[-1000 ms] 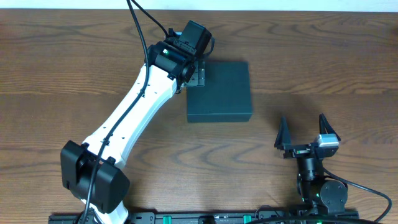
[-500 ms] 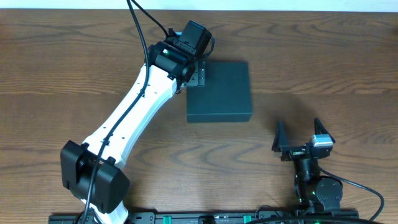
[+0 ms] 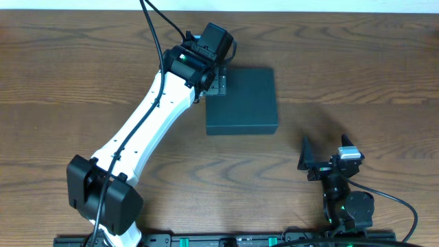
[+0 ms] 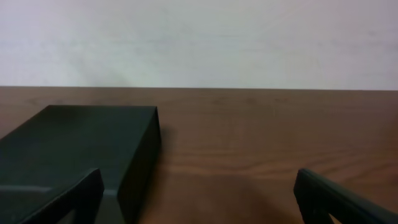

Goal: Pack container

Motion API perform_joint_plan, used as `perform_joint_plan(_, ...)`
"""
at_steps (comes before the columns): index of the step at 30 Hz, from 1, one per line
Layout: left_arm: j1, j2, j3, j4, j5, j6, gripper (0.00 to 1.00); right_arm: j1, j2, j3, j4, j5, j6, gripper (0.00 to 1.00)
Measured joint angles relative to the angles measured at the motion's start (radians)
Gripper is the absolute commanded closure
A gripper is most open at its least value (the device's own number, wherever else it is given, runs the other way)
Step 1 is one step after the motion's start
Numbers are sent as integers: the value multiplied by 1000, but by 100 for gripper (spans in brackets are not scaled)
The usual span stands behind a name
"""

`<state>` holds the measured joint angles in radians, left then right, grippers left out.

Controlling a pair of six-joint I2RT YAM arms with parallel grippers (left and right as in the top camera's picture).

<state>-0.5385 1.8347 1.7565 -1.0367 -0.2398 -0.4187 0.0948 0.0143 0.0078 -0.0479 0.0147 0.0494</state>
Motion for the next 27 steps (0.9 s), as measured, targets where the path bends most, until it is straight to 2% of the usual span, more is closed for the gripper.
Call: perform_joint_plan(27,0,0,0,0,0,0,1,0,0,0,-21,-16,0,1)
